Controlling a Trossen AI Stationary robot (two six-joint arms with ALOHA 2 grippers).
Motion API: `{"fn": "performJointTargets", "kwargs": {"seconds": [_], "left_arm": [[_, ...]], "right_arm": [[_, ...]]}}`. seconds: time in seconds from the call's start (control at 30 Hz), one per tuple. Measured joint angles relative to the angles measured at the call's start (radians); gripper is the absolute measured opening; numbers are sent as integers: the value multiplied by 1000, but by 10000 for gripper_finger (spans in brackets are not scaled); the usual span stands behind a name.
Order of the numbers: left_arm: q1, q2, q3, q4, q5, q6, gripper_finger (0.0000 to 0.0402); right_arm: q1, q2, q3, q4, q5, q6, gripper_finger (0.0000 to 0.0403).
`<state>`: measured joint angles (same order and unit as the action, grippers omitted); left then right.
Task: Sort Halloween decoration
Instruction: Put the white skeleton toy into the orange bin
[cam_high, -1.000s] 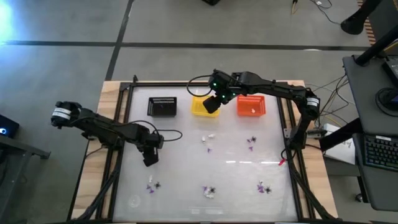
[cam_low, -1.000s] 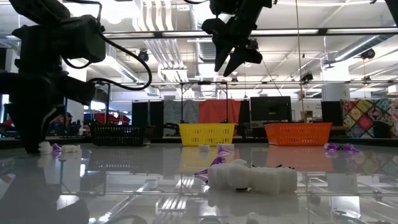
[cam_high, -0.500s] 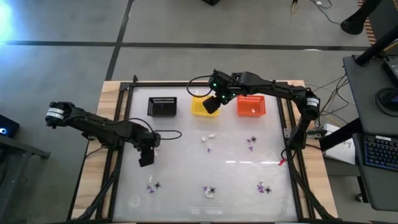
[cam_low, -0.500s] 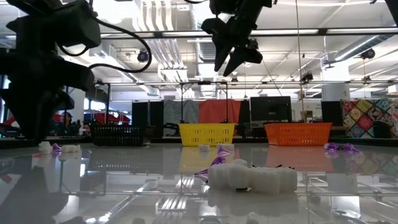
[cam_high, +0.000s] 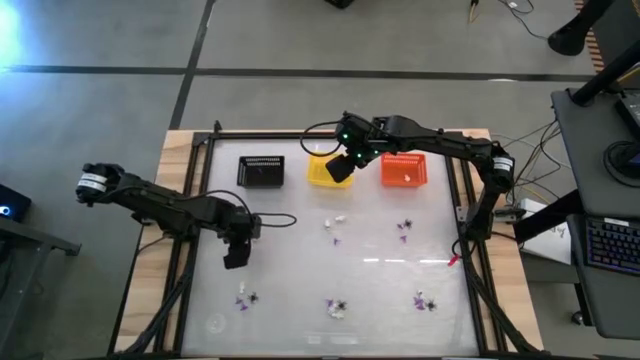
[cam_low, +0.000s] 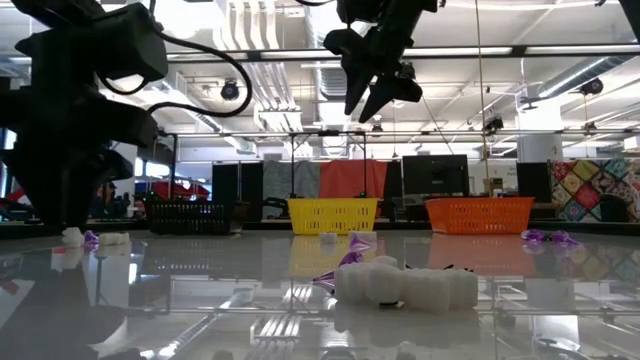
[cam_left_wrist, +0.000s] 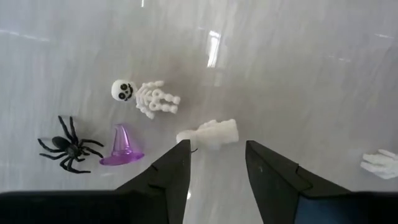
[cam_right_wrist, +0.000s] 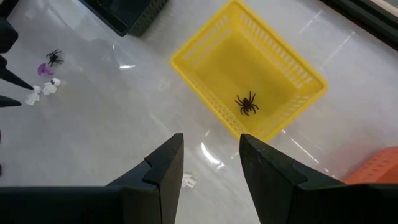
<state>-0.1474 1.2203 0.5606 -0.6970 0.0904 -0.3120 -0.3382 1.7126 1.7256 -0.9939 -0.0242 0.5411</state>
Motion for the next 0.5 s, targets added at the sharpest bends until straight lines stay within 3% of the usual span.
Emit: {"fn": "performJointTargets", "kwargs": {"seconds": [0.5], "left_arm": [[0, 62, 6, 36, -5, 45, 137]], "right_arm": [[0, 0, 0, 1, 0, -18, 151]]}}
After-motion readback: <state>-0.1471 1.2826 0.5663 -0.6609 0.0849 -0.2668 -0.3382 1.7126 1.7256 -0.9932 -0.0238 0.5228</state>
